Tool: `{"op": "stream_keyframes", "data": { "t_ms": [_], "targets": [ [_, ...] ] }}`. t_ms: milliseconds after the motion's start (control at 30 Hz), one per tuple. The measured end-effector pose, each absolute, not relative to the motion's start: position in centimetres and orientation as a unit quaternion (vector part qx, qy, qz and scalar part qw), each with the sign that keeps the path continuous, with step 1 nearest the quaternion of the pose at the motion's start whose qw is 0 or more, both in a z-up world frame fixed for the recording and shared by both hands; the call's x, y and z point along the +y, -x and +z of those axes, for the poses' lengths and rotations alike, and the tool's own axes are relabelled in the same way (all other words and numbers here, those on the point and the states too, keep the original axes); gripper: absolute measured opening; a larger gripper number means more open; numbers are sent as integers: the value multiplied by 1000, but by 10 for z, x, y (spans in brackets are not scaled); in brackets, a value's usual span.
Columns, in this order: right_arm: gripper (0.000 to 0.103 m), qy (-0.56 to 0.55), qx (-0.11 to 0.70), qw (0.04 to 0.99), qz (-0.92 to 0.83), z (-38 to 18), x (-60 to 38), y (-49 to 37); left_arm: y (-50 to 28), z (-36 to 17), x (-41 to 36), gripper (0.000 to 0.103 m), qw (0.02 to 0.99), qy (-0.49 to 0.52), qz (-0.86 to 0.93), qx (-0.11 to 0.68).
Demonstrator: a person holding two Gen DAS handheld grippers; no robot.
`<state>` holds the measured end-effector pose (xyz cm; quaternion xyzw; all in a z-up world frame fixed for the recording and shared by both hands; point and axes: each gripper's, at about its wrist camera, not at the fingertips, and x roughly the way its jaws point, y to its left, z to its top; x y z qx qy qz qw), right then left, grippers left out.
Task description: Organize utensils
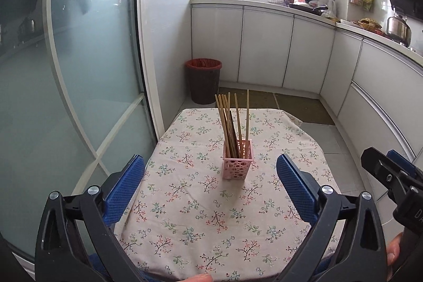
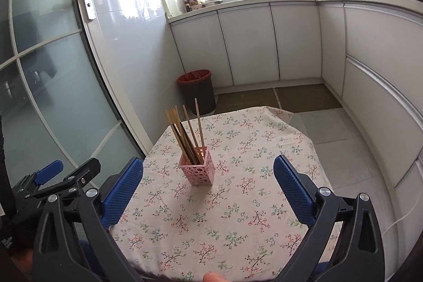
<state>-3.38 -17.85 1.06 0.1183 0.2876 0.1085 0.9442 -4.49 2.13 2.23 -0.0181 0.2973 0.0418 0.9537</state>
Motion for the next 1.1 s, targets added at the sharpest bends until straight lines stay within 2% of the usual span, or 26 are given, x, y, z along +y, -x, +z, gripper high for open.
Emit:
{"op": "stream_keyframes", "data": {
  "t_ms": [100, 367, 1100],
  "targets": [
    [96, -131, 283, 941, 131, 13, -177, 40, 43, 19, 19, 96, 953, 9, 50, 299],
    [96, -63, 268, 955, 114, 12, -158, 47, 45, 20, 23, 96, 954, 10, 62, 292],
    [96, -31, 269, 957, 104, 7, -141, 46, 47, 23, 29, 96, 955, 7, 60, 289]
  ]
}}
